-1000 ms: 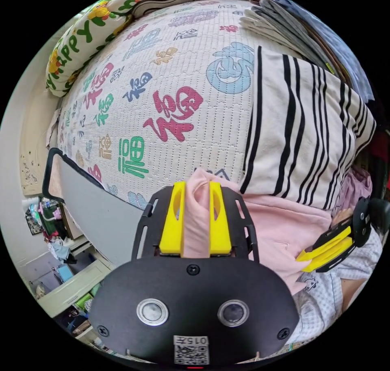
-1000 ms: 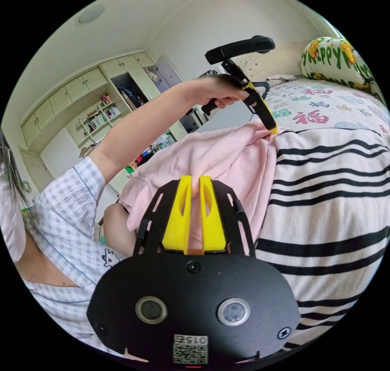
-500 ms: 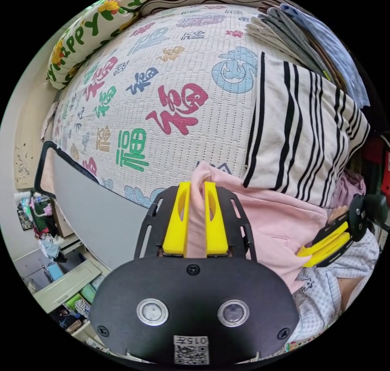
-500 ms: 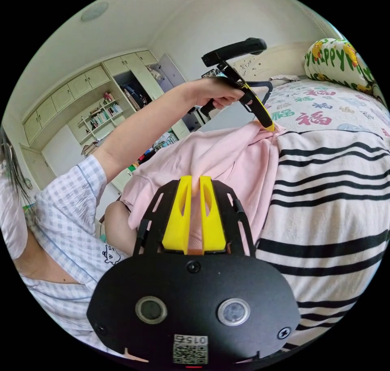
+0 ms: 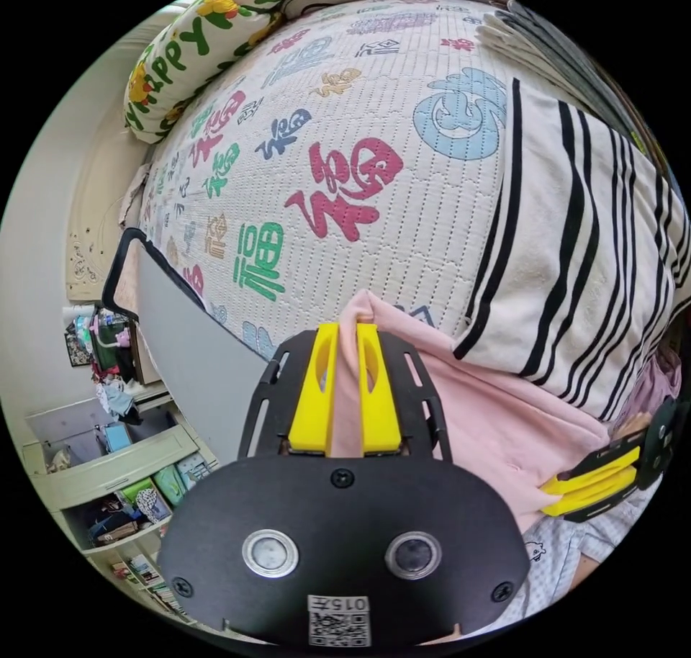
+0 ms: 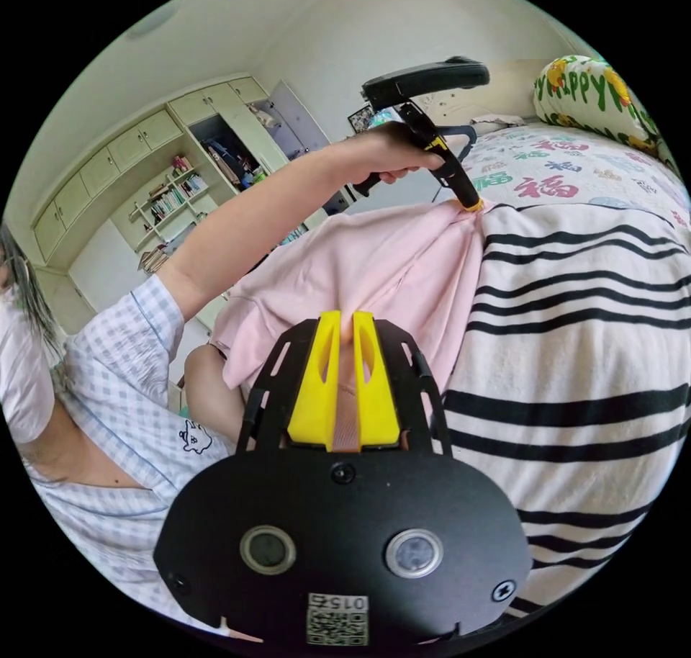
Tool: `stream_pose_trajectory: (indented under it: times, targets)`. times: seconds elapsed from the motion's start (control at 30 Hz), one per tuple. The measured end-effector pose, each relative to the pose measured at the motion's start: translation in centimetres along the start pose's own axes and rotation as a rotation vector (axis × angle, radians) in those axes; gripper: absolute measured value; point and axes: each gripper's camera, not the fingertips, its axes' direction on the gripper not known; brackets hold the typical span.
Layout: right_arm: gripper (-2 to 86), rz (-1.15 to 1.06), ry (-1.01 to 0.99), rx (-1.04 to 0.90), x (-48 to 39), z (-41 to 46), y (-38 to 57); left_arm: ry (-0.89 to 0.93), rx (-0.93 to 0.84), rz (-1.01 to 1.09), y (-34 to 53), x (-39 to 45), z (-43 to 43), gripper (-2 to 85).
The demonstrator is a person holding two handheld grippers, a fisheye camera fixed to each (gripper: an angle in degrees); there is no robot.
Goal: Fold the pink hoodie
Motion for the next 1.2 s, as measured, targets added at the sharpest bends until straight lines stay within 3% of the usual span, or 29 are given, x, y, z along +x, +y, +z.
stream_pose_trajectory:
  times: [0.2, 0.3, 0.47, 0.63, 0.77, 0.93, 1.0, 1.07, 1.2]
  targets:
    - [2.9, 0.042, -0.086, -0.034, 0.6, 1.5, 1.7, 0.127, 0.134, -0.007, 7.8, -1.9, 0.7, 6.4]
    - [2.3, 0.043, -0.077, -0.055, -0.1, 2.0, 2.8, 0.257, 0.258, -0.042, 16.2, -4.6, 1.5, 6.1]
    - [0.2, 0.070, -0.046, -0.009, -2.1, 1.5, 5.6, 0.476, 0.587, -0.168, 40.4, -7.3, 6.7, 6.1]
    - [0.3, -0.047, 0.047, 0.176, -9.6, 1.6, 5.3, 0.376, 0.805, -0.520, 64.8, -8.4, 17.2, 7.0]
    - [3.1, -0.343, 0.043, 0.097, -20.8, 9.4, 2.2, 0.524, 0.848, -0.867, 77.5, -14.1, 28.1, 9.1]
    - [7.2, -0.597, 0.031, -0.085, -32.2, 22.9, 1.6, 0.661, 0.950, -1.146, 87.7, -13.6, 42.0, 10.2]
    - [8.4, -0.646, 0.067, -0.162, -35.4, 27.8, 2.0, 0.699, 0.966, -1.164, 89.9, -12.1, 47.1, 9.5]
    - [10.4, -0.722, 0.133, -0.248, -38.9, 33.7, 2.8, 0.804, 0.818, -1.167, 90.7, -11.9, 53.7, 8.9]
    - [11.4, -0.773, 0.277, -0.296, -42.0, 40.8, 3.5, 0.937, 0.808, -1.064, 90.4, -10.5, 59.6, 9.2]
